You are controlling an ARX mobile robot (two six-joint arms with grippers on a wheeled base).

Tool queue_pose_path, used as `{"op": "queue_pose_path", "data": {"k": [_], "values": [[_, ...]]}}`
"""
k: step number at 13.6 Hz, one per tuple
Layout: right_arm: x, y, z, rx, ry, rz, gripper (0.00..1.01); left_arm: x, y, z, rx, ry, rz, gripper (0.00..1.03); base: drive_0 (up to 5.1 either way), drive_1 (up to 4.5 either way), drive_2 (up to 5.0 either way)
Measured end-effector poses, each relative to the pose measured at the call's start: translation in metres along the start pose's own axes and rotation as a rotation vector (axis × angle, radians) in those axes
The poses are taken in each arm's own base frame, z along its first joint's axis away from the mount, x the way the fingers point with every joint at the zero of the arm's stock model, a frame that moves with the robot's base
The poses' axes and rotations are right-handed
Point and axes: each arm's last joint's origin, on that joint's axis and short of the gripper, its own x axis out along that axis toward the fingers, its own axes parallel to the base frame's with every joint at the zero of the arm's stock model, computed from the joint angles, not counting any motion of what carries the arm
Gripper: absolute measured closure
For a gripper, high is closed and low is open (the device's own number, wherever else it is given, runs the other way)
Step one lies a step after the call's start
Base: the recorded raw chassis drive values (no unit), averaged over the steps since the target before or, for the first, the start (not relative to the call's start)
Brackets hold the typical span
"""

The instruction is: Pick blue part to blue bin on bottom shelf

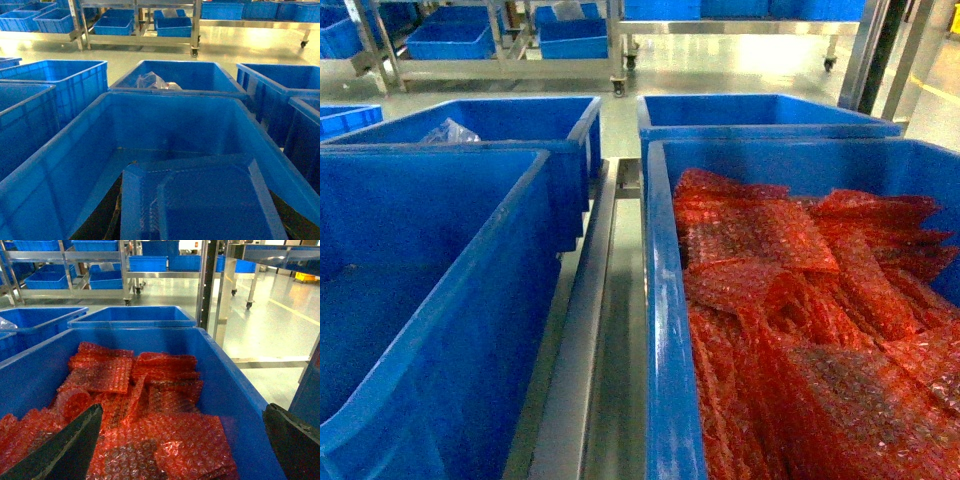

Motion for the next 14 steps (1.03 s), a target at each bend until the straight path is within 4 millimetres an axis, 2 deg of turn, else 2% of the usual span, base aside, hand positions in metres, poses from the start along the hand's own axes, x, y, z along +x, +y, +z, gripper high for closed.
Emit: {"op": "queue_pose_path", "data": {"k": [14], "values": [[0.0,0.0,0.0,0.0,0.0,0.0,0.03,0.0,0.0,0.0,0.0,0.0,0.0,0.59,0.0,0.0,0.0]]}}
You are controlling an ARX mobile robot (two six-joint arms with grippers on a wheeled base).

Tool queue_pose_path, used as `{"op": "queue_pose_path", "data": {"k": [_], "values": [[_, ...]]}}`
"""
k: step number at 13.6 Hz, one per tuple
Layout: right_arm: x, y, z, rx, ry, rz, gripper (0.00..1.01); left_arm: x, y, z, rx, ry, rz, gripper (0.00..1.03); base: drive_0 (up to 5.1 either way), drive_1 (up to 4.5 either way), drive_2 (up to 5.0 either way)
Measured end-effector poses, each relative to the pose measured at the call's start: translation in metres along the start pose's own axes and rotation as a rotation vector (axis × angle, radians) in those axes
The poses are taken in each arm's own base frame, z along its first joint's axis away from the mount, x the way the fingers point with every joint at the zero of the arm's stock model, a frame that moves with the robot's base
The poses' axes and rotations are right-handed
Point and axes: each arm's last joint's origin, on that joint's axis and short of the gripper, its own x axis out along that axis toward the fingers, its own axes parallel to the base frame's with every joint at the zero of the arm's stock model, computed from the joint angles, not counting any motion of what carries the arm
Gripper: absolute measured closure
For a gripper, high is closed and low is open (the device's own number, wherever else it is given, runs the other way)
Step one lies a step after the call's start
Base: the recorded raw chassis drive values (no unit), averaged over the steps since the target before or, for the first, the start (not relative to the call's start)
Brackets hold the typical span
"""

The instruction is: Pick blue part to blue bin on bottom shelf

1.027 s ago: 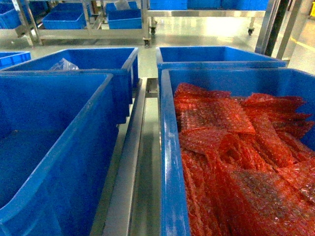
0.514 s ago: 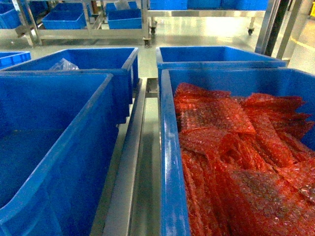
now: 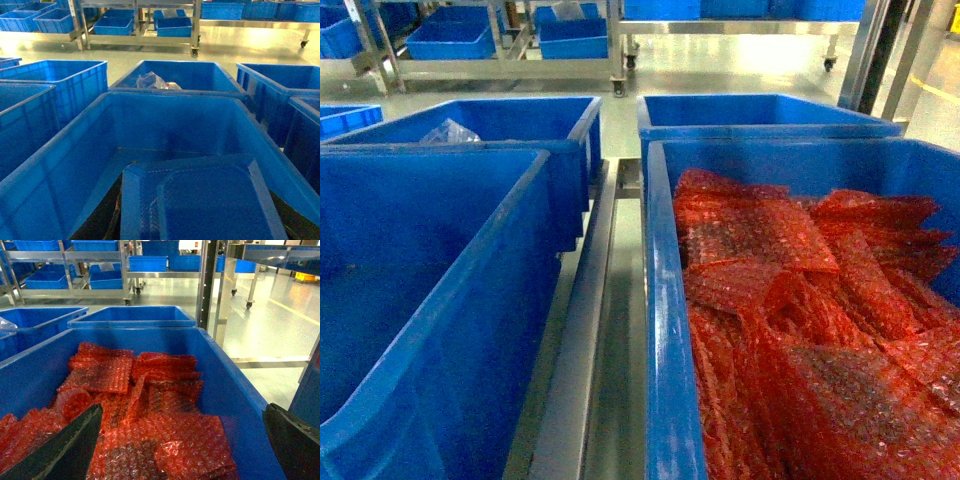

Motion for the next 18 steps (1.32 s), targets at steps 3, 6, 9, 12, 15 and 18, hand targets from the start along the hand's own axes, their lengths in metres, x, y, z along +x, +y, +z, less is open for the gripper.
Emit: {"op": "queue_pose_path", "data": {"k": [3,6,9,12,15,18], "values": [[0.0,0.0,0.0,0.0,0.0,0.0,0.03,0.0,0.0,0.0,0.0,0.0,0.0,0.59,0.0,0.0,0.0],[0.0,0.0,0.0,0.0,0.0,0.0,0.03,0.0,0.0,0.0,0.0,0.0,0.0,0.59,0.0,0.0,0.0],[0.0,0.0,0.0,0.0,0.0,0.0,0.03,0.0,0.0,0.0,0.0,0.0,0.0,0.59,0.0,0.0,0.0],[0.0,0.0,0.0,0.0,0.0,0.0,0.03,0.017,-0.007,0.005,0.023,0.036,0.065,0.59,0.0,0.0,0.0],[0.0,0.0,0.0,0.0,0.0,0.0,0.03,0.081,-0.018,0.014,0.008,0.053,0.12,0.34,0.0,0.0,0.0],[0.0,0.0,0.0,0.0,0.0,0.0,0.03,0.08,-0.018,0.015,0.004,0.041,0.12,0.06,0.0,0.0,0.0]]}}
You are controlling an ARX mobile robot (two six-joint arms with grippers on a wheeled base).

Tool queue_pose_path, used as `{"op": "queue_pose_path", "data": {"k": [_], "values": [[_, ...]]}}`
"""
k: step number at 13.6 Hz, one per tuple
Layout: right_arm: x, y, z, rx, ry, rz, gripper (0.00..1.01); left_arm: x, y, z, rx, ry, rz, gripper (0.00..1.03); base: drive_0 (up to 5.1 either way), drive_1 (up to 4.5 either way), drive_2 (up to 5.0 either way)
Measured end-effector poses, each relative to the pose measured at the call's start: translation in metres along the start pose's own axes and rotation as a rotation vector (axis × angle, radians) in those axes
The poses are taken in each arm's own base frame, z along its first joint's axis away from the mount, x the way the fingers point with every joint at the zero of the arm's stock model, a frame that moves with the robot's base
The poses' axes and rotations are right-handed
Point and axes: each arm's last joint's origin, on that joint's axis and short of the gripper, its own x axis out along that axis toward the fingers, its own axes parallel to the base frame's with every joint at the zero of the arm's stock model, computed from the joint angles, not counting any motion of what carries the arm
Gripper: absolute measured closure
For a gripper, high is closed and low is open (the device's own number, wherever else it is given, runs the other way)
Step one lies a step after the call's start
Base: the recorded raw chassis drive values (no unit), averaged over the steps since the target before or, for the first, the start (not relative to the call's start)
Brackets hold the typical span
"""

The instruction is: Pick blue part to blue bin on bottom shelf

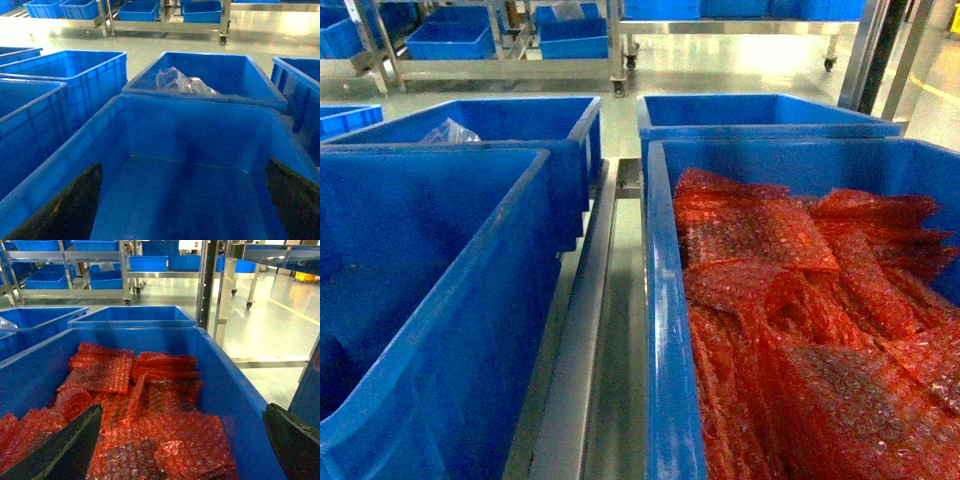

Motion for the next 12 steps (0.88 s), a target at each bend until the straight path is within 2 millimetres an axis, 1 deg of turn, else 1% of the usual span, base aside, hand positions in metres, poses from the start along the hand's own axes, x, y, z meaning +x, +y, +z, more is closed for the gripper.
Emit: {"op": "queue_pose_path", "data": {"k": [1,2,3,5,7,8,9,10,12], "values": [[0.0,0.0,0.0,0.0,0.0,0.0,0.03,0.0,0.0,0.001,-0.003,-0.017,-0.015,0.05,0.0,0.0,0.0],[0.0,0.0,0.0,0.0,0.0,0.0,0.03,0.0,0.004,0.0,-0.016,-0.081,-0.109,0.14,0.0,0.0,0.0],[0.0,0.0,0.0,0.0,0.0,0.0,0.03,-0.007,0.008,-0.006,-0.01,-0.109,-0.2,0.24,0.0,0.0,0.0],[0.0,0.0,0.0,0.0,0.0,0.0,0.03,-0.017,0.013,-0.015,0.002,-0.105,-0.265,0.42,0.0,0.0,0.0],[0.0,0.0,0.0,0.0,0.0,0.0,0.03,-0.024,0.021,-0.022,0.003,-0.101,-0.286,0.64,0.0,0.0,0.0],[0.0,0.0,0.0,0.0,0.0,0.0,0.03,-0.028,0.03,-0.026,0.002,-0.103,-0.262,0.78,0.0,0.0,0.0],[0.0,0.0,0.0,0.0,0.0,0.0,0.03,-0.036,0.032,-0.031,0.002,-0.101,-0.267,0.98,0.0,0.0,0.0],[0.0,0.0,0.0,0.0,0.0,0.0,0.03,-0.041,0.033,-0.035,0.004,-0.101,-0.273,1.01,0.0,0.0,0.0],[0.0,0.0,0.0,0.0,0.0,0.0,0.03,-0.05,0.036,-0.04,0.004,-0.101,-0.272,1.01,0.0,0.0,0.0]]}}
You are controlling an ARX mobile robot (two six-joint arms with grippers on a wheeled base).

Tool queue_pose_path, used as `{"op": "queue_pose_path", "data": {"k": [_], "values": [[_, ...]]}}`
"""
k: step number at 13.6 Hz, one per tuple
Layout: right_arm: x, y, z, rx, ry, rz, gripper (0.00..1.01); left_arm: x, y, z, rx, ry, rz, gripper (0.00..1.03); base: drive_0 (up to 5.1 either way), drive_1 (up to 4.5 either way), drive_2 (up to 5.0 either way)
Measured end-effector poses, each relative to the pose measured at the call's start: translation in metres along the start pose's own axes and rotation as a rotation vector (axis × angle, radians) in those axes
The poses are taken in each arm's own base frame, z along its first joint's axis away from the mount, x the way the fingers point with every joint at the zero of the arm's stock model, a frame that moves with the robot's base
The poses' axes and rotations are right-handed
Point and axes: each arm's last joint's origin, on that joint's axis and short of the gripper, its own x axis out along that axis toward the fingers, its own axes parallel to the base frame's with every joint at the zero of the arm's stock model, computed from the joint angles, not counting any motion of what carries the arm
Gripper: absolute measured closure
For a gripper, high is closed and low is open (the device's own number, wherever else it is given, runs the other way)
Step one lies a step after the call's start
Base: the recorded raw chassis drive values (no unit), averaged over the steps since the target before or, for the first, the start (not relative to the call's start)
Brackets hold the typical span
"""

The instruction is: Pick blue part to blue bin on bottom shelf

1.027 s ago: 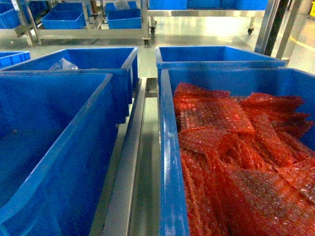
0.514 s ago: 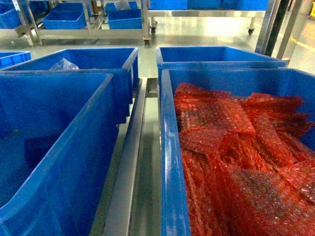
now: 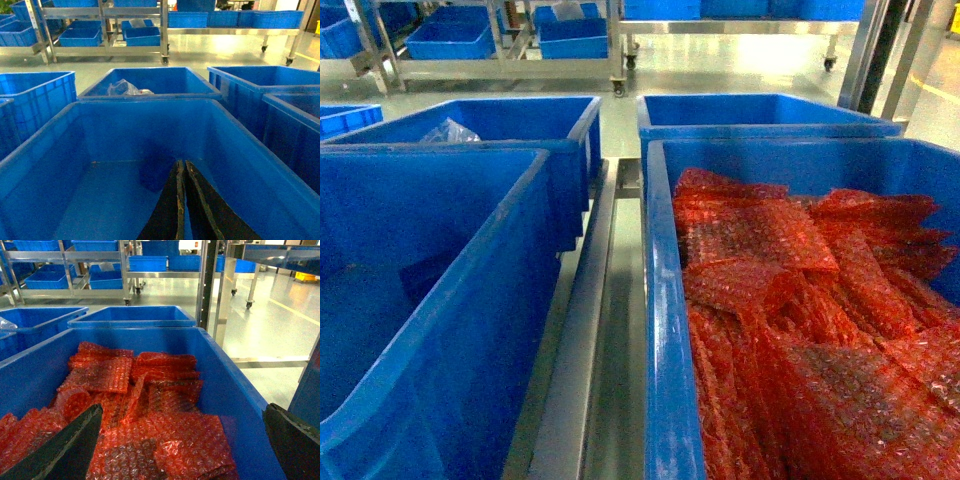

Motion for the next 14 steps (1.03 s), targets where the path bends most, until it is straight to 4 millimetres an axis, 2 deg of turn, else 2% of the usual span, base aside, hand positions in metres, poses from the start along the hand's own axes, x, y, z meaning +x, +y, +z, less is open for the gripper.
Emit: {"op": "queue_pose_path", "data": {"k": [3,14], "values": [[0.0,0.0,0.0,0.0,0.0,0.0,0.03,-0.009,0.0,-0.009,0.001,-0.003,0.002,1.01,0.0,0.0,0.0],[0.0,0.0,0.0,0.0,0.0,0.0,0.03,-0.031,0.0,-0.006,0.001,-0.022,0.0,1.01,0.0,0.0,0.0]]}}
